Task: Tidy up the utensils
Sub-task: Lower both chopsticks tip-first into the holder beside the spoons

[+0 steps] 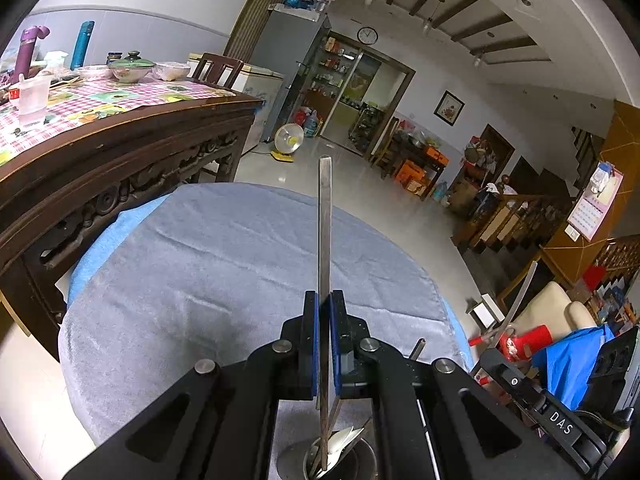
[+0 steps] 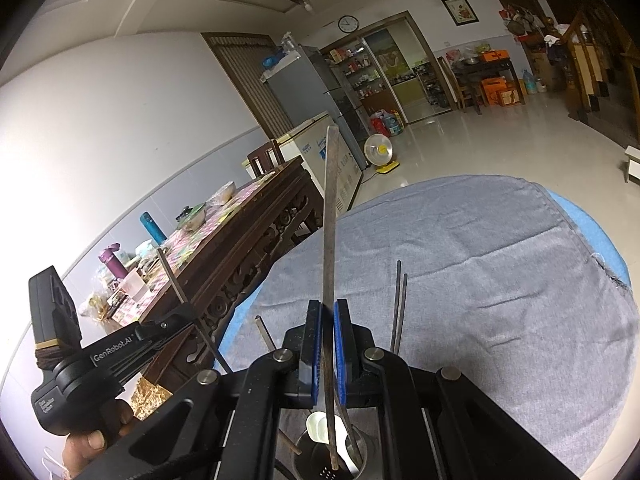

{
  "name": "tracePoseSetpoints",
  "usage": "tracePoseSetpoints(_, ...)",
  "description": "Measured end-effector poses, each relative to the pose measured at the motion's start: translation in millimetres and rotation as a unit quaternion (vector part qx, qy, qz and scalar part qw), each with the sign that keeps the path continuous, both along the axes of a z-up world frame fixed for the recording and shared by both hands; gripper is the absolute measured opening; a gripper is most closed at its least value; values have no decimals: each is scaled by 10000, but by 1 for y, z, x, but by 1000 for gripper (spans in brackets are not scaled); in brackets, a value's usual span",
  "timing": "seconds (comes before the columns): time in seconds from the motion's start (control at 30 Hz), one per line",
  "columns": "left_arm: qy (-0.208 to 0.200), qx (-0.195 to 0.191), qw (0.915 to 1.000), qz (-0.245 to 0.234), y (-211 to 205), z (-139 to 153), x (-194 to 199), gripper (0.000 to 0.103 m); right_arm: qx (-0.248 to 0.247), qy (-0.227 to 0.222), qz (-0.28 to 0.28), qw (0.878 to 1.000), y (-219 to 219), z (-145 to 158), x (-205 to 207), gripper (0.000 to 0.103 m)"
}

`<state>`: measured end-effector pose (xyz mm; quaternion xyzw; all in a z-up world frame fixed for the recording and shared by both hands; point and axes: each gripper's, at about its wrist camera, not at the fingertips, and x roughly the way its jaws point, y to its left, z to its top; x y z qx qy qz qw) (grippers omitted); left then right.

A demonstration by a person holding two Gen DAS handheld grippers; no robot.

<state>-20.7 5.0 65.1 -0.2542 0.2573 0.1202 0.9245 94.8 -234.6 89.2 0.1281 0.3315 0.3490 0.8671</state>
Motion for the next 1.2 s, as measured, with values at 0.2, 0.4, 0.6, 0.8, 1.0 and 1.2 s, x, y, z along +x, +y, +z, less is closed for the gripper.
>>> tracePoseSetpoints(0.2, -9, 23, 10000, -15, -2, -2, 1, 5, -32, 1, 1, 10000, 1, -2, 1, 7)
tracePoseSetpoints(0.4, 56, 82, 10000, -9, -4, -9, 3, 5, -151, 11, 10, 9999, 6, -11, 3, 7)
tracePoseSetpoints(0.6, 138, 89, 9999, -33, -8, -17, 5, 5, -259, 64, 16, 9996, 7, -21, 4, 7)
tracePoseSetpoints(0.8, 187, 110, 9998, -48, -11, -21, 3, 5, -384, 97, 89, 9992, 13, -30, 1, 7)
tracePoseSetpoints(1.0, 275, 97, 9995, -74, -13, -29, 0, 5, -464, 131, 137, 9987, 16, -37, -3, 7)
tracePoseSetpoints(1.2, 362, 112, 9991, -171, -23, -35, -2, 5, -506, 133, 185, 9985, 18, -40, -8, 7)
